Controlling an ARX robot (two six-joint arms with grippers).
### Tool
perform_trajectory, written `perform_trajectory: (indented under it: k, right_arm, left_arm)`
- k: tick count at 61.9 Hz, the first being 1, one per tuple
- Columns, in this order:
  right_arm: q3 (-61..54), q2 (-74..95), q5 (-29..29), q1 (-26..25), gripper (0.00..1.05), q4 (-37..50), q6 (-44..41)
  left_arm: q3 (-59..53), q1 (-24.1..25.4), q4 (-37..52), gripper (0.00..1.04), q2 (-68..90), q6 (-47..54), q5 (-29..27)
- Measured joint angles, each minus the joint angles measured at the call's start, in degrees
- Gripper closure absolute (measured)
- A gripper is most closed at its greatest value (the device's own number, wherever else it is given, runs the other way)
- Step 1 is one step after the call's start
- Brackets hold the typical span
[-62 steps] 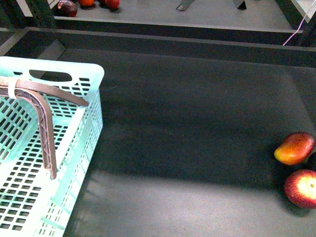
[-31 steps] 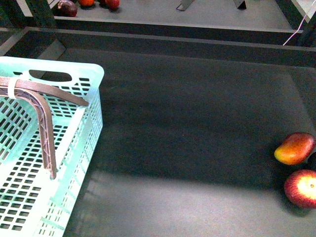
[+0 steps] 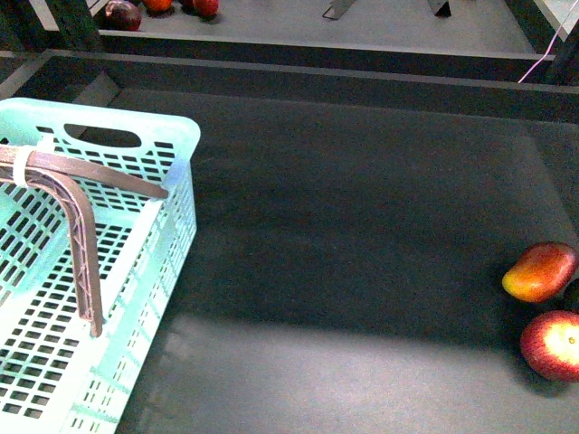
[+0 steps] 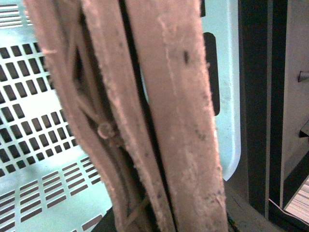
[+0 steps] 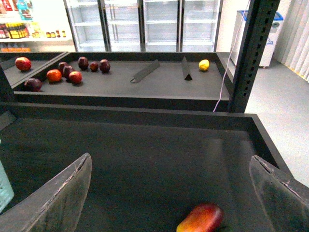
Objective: Pick apple with right arm and hold basket with left
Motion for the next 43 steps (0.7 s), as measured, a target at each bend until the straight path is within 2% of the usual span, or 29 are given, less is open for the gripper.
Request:
perform_trajectory:
  k: [23, 30, 43]
  right_arm:
    - [0.0, 0.0, 0.0, 0.02, 0.09, 0.0, 0.0]
    - [0.0, 0.0, 0.0, 0.0, 0.09, 0.0, 0.0]
    - [0.0, 0.0, 0.0, 0.0, 0.09, 0.0, 0.0]
  left_arm:
    - [-0.83, -4.55, -8.02, 0.88, -13.33, 10.75, -2.69]
    - [-0.44, -8.31, -12.07, 0.88, -17.79, 13.81, -5.25]
    - [2.84, -21.11, -15.72, 0.88, -20.83, 15.82, -8.55]
